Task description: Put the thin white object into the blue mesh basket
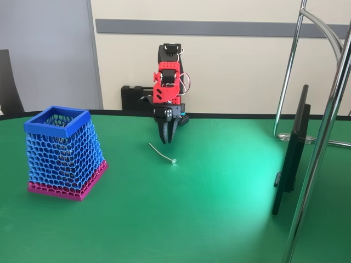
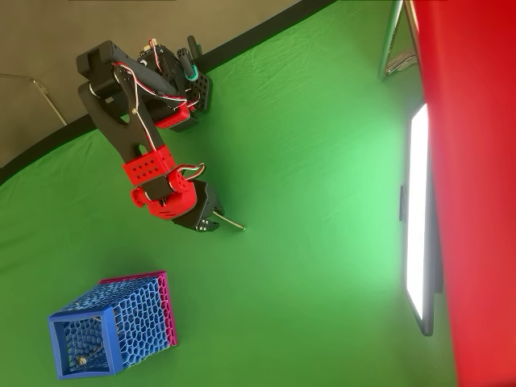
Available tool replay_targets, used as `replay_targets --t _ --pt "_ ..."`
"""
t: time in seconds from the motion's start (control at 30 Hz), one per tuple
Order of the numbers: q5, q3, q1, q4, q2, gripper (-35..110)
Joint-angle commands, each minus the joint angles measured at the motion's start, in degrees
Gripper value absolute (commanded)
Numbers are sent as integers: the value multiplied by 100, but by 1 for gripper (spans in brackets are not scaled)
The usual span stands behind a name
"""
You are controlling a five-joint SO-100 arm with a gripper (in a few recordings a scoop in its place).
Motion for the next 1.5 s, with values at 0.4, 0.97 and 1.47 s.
replay_targets --t 0.4,0.97,1.47 --pt "396 -1169 -62 62 -1336 13" --pt "492 -2039 -193 255 -2347 12" --pt "501 -2452 -272 404 -2795 12"
